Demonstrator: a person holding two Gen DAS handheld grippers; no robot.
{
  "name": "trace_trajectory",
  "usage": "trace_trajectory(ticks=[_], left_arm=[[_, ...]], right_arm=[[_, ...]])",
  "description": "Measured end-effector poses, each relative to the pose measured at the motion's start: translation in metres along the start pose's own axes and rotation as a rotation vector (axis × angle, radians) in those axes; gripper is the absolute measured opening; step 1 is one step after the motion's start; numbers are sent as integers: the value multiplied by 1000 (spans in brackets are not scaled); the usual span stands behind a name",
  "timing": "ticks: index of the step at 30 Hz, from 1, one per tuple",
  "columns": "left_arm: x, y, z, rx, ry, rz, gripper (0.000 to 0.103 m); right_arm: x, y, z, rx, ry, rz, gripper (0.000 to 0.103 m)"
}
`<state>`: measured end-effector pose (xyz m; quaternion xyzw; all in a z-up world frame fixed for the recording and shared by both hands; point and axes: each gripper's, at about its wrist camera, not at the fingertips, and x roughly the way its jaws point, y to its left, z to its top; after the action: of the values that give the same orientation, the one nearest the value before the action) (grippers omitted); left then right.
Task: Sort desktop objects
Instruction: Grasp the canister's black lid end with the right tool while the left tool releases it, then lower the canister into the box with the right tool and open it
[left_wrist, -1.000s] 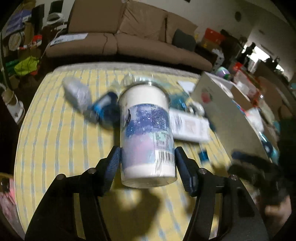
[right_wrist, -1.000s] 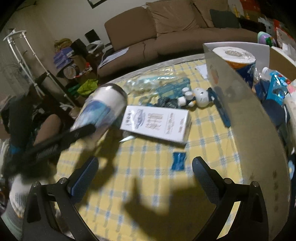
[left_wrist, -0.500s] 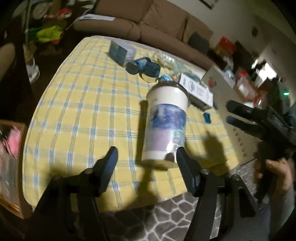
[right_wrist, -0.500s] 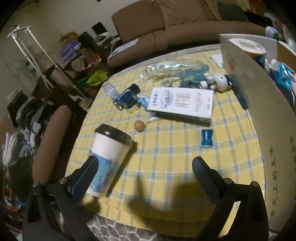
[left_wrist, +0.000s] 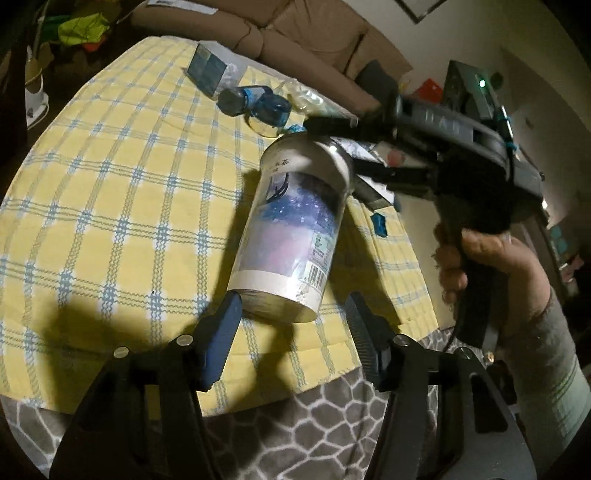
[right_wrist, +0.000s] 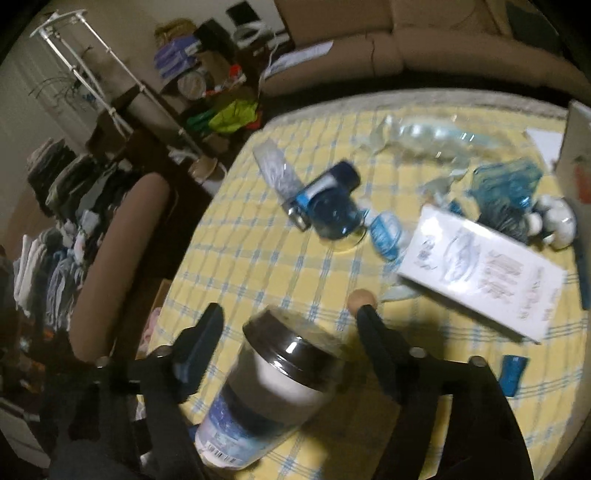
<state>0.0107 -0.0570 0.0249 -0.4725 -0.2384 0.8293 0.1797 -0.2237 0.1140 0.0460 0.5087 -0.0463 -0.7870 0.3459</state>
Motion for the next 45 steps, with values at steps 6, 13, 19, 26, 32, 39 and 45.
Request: trace_trajectory(ticks=[6, 13, 19, 26, 32, 39, 45], left_arm=[[-3, 12, 4, -29, -22, 2, 55], [-2, -4, 0, 34, -19, -28, 59], [-8, -63, 6, 160, -8, -64, 60], [9, -192, 71, 333, -19, -155, 62], [74, -311, 132, 439, -19, -203, 63], [173, -388, 173, 486, 17, -200, 65], [250, -400, 189, 473, 68, -157, 66]], right_arm=[[-17, -6, -30, -9, 37, 48, 65], [-59, -17, -88, 51, 65, 126, 64], [-111, -24, -109, 67, 4, 109, 65], [-220, -66, -96, 116, -181, 81, 64], [-296, -151, -55, 207, -309, -27, 65], [-328, -256, -4, 284, -377, -152, 65], [-323, -337, 36, 327, -385, -207, 65]])
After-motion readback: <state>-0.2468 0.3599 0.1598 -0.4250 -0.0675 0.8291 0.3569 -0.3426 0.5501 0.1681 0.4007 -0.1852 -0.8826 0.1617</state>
